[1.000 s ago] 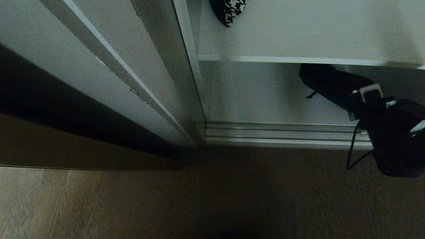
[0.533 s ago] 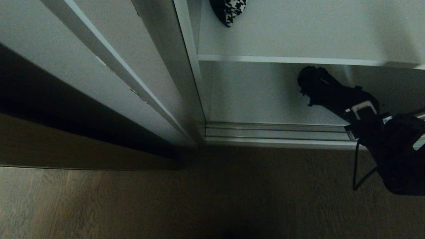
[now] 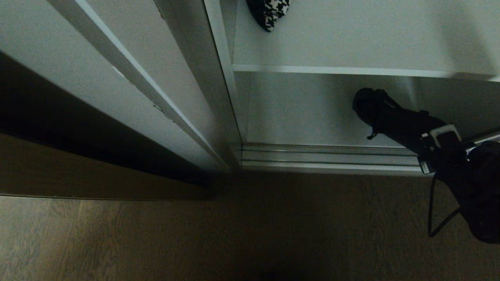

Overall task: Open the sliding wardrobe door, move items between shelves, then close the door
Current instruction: Place the bag on the higher shelf

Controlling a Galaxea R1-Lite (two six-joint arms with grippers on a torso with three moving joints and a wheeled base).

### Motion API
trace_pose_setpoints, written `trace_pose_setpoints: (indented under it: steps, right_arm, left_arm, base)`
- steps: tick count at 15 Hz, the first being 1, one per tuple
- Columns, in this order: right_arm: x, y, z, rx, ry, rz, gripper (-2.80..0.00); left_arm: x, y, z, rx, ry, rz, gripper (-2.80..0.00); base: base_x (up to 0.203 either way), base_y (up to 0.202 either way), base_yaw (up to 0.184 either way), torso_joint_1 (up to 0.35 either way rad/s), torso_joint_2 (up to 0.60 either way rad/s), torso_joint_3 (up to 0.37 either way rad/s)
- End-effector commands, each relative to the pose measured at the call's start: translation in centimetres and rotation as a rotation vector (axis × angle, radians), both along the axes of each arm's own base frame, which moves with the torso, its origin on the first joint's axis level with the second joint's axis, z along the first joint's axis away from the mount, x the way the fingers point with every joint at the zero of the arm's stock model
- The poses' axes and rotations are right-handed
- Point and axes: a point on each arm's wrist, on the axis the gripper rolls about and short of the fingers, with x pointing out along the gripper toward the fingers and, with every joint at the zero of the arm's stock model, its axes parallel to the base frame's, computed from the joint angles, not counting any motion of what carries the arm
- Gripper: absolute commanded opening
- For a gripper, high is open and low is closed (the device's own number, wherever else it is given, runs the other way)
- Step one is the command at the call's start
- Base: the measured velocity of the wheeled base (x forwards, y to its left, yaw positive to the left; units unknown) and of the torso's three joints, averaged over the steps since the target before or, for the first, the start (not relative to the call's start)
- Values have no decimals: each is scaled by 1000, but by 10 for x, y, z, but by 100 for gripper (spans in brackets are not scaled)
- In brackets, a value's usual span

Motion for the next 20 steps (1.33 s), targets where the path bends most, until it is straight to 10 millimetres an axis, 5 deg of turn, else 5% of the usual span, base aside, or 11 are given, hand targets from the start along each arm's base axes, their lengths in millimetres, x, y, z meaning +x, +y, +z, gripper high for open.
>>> trace_pose_setpoints:
  steps: [1,15,20]
  right_arm:
    - [-23,1,6,-3,11,-9,-280]
    - [-122,15,5,25,106,-114,-280]
    - [-159,2,-1,48,134,-234,-280]
  left_arm:
    - [0,0,0,0,0,1,-280]
    - [0,0,0,0,1,1,-280]
    - [0,0,0,0,1,1,-280]
  base:
    - [0,0,0,0,0,0]
    - [0,0,0,0,0,0]
    - [0,0,0,0,0,0]
